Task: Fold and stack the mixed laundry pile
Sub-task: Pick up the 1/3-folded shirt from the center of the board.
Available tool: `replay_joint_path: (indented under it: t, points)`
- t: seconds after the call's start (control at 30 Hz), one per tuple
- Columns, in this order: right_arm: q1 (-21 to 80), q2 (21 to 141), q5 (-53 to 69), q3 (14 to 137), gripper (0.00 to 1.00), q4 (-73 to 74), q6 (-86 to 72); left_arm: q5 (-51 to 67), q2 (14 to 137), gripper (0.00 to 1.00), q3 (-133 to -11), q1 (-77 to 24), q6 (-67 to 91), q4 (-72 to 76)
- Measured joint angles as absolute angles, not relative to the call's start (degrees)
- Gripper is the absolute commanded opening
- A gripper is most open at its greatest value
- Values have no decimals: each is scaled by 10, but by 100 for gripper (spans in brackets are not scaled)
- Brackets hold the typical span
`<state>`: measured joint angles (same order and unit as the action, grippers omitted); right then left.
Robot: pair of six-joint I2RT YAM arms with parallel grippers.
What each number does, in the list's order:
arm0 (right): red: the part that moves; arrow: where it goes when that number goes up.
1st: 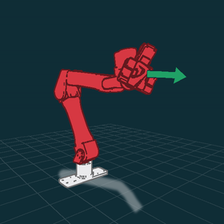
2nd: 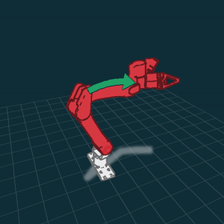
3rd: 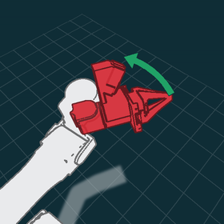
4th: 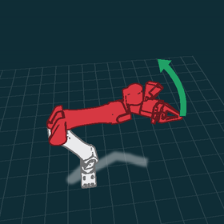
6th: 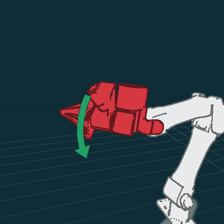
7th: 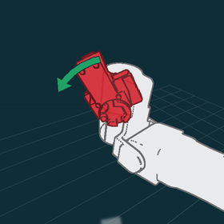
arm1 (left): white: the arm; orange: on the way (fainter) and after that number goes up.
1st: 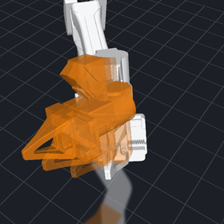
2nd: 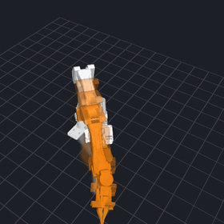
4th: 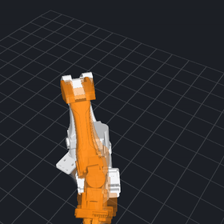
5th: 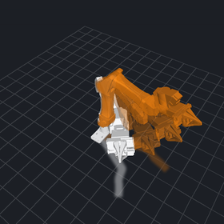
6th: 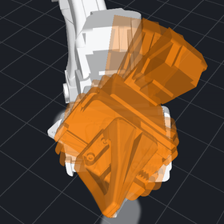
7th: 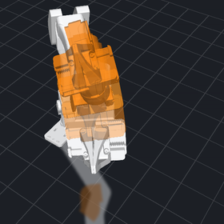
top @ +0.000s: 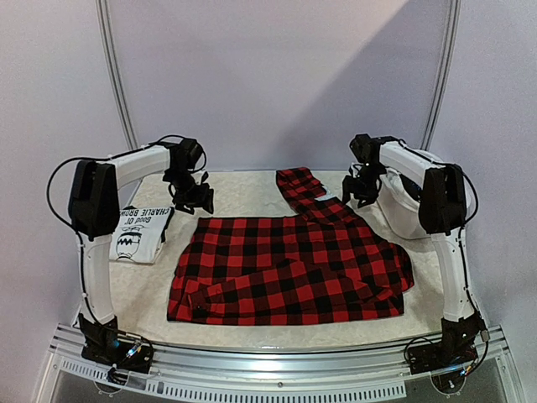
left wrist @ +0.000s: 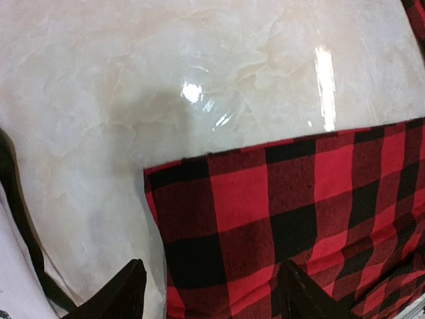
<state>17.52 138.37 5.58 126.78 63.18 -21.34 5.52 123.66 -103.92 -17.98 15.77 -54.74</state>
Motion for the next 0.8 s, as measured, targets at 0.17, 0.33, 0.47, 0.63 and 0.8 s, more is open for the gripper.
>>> replay_joint_path:
  t: [0.17, 0.33, 0.47, 0.63, 0.8]
  points:
    - [168, 1426, 64, 1293, 57, 636, -193, 54, 1300, 63, -1095, -177, 149, -570]
    - [166, 1448, 67, 1310, 57, 634, -179, 53, 1342, 59, -1144, -176, 145, -592]
    - [164, 1457, 70, 1321, 57, 624, -172, 53, 1355, 54, -1153, -176, 143, -599]
    - [164, 1465, 76, 1331, 57, 605, -171, 53, 1357, 53, -1153, -176, 144, -606]
    - [164, 1476, 85, 1338, 52, 580, -173, 54, 1357, 50, -1152, -176, 146, -604]
